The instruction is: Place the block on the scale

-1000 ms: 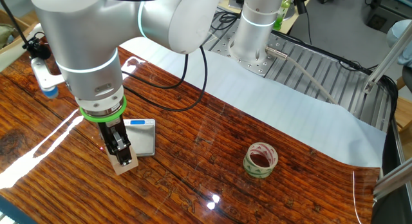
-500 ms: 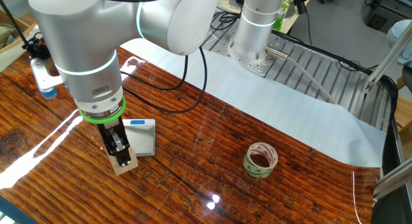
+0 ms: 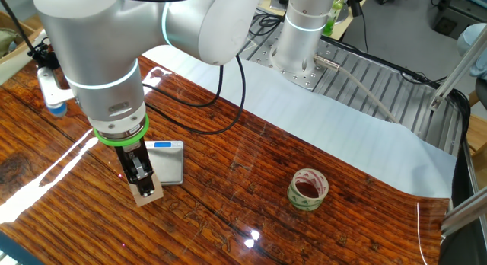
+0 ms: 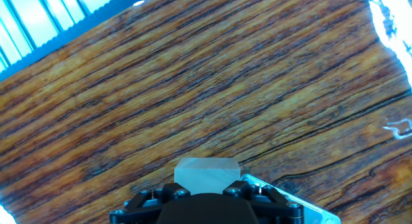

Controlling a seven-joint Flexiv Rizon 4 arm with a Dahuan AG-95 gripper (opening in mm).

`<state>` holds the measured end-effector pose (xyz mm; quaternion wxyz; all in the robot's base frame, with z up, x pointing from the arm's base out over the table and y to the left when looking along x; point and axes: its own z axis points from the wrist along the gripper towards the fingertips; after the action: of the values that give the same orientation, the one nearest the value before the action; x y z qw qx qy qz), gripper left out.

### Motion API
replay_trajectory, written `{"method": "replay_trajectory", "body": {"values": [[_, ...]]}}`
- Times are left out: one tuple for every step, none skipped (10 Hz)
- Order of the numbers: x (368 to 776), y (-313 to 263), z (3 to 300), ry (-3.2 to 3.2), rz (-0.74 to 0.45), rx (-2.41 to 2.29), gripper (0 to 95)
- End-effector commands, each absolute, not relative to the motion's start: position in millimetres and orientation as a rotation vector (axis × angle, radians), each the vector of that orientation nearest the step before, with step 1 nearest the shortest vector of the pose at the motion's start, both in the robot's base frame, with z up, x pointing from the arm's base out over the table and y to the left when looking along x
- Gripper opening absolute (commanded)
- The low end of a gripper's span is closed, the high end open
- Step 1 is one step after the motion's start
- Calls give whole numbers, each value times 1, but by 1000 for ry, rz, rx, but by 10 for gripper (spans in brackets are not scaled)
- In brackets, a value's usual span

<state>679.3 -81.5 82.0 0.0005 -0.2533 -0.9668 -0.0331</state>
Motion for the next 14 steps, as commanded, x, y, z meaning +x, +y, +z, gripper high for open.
{"method": "replay_trajectory", "body": {"values": [[678,-81,82,-3034,-104,-803,0],[677,-81,82,-3033,-98,-809,0],[676,-81,83,-3029,-93,-812,0],[674,-83,85,-3025,-84,-805,0],[669,-87,87,-3019,-85,-800,0],[666,-90,88,-3012,-81,-798,0],[657,-96,90,-2999,-79,-818,0],[653,-98,89,-2988,-78,-861,0],[647,-98,87,-2972,-81,-916,0],[643,-98,86,-2967,-79,-934,0],[637,-98,86,-2970,-79,-924,0],[633,-98,85,-2968,-78,-930,0],[628,-98,85,-2966,-77,-937,0],[622,-100,83,-2969,-77,-933,0]]}}
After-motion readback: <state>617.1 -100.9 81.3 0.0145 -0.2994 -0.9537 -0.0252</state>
